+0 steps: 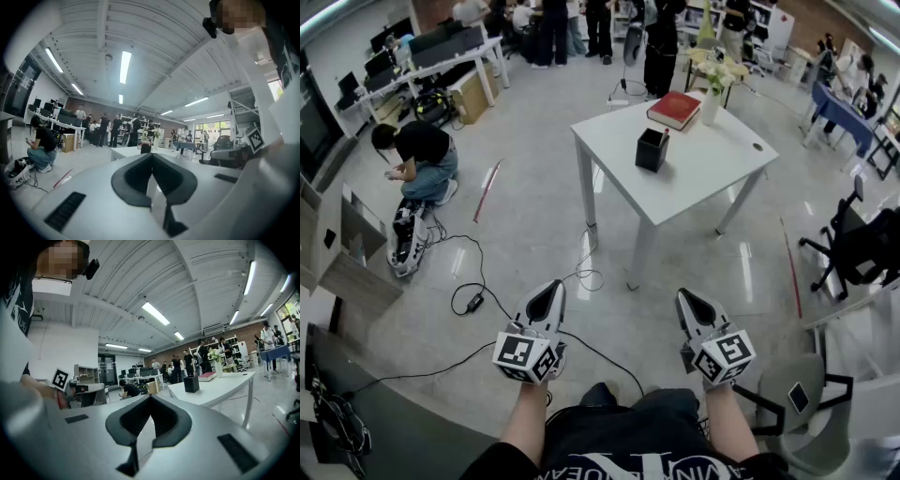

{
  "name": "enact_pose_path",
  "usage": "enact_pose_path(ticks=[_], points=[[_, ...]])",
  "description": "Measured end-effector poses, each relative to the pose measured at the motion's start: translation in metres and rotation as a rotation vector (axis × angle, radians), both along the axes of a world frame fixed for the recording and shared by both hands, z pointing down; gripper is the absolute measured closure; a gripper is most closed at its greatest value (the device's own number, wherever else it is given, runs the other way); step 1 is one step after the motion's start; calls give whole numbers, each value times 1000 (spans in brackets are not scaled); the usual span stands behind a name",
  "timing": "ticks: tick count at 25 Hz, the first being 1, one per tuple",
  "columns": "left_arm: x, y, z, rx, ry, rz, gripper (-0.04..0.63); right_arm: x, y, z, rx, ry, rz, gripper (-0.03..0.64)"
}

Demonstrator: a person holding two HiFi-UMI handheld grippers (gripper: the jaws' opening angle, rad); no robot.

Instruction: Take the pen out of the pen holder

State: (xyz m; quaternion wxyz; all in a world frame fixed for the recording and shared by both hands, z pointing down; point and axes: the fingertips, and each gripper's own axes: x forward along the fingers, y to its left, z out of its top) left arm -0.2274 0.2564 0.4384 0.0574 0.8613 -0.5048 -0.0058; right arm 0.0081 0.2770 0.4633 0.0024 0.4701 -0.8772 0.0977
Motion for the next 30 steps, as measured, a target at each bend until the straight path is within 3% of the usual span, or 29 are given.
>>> enact_pose_path(ticks=[19, 30], points=[[3, -27, 8, -18, 20, -1, 594, -5, -24, -1, 7, 17, -11, 607], [5, -62, 13, -40, 27, 37, 594, 2, -61, 0, -9, -7, 86, 591]])
